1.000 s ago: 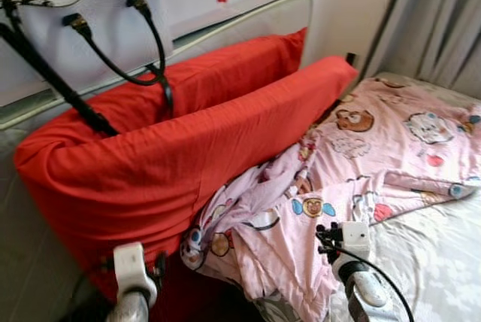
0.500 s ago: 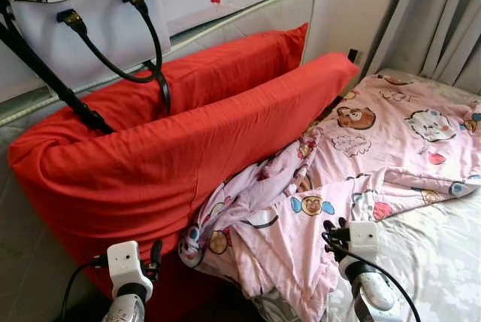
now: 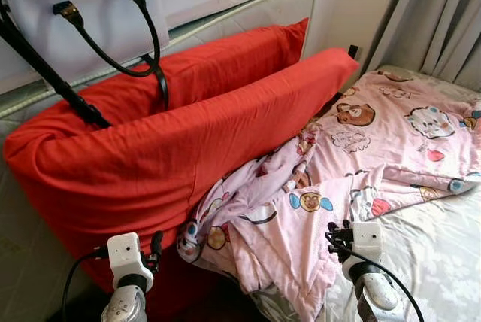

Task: Clean up the room

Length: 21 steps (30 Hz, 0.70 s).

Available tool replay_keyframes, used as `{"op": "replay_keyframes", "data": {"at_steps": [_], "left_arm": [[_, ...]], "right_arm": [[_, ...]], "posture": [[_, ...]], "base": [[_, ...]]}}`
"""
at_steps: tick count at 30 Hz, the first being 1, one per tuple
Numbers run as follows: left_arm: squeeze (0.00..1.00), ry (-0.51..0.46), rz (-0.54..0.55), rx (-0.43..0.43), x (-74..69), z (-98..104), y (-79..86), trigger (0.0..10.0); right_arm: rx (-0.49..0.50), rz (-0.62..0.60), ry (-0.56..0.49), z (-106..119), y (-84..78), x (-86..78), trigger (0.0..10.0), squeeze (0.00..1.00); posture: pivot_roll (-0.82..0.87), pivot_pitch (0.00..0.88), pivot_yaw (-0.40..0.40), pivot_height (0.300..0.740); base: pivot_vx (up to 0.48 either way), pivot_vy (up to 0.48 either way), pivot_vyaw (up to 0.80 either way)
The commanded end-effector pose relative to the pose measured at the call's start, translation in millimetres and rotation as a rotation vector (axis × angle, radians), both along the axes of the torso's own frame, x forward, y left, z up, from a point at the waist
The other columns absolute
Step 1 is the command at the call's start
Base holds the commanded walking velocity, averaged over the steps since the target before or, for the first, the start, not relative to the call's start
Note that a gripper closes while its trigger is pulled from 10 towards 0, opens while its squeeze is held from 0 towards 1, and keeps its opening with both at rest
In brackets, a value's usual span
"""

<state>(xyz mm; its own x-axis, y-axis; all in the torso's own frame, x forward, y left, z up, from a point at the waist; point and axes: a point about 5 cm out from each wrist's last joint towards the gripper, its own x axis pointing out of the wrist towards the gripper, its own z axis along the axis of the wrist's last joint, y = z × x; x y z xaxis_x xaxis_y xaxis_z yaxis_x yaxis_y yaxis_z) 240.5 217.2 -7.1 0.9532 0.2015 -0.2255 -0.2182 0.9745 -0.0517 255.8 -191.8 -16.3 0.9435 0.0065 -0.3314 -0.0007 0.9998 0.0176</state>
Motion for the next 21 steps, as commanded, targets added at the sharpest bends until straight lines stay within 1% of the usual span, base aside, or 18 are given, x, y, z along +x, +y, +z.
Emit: {"op": "replay_keyframes", "data": {"at_steps": [1,6,10,21], "left_arm": [[0.00,-0.002,0.008,-0.007,1.9,2,1.7,10.0],[0.00,-0.001,0.011,-0.007,3.1,3,1.6,10.0],[0.00,-0.004,0.015,-0.008,4.1,3,1.5,10.0],[0.00,-0.004,0.021,-0.004,3.5,5,3.7,10.0]], "right_arm": [[0.010,0.005,0.022,-4,3.7,-2.8,10.0,0.00],[0.014,0.020,0.016,-4,5.5,-2.8,10.0,0.00],[0.021,0.031,0.009,-3,7.5,-1.9,10.0,0.00],[0.035,0.053,0.032,-5,13.9,-1.0,10.0,0.00]], "posture": [[-0.10,0.050,-0.022,0.686],[-0.09,0.059,-0.026,0.663],[-0.09,0.060,-0.029,0.663],[-0.07,0.077,-0.024,0.663]], "base": [[0.000,0.000,0.00],[0.000,0.000,0.00],[0.000,0.000,0.00],[0.000,0.000,0.00]]}}
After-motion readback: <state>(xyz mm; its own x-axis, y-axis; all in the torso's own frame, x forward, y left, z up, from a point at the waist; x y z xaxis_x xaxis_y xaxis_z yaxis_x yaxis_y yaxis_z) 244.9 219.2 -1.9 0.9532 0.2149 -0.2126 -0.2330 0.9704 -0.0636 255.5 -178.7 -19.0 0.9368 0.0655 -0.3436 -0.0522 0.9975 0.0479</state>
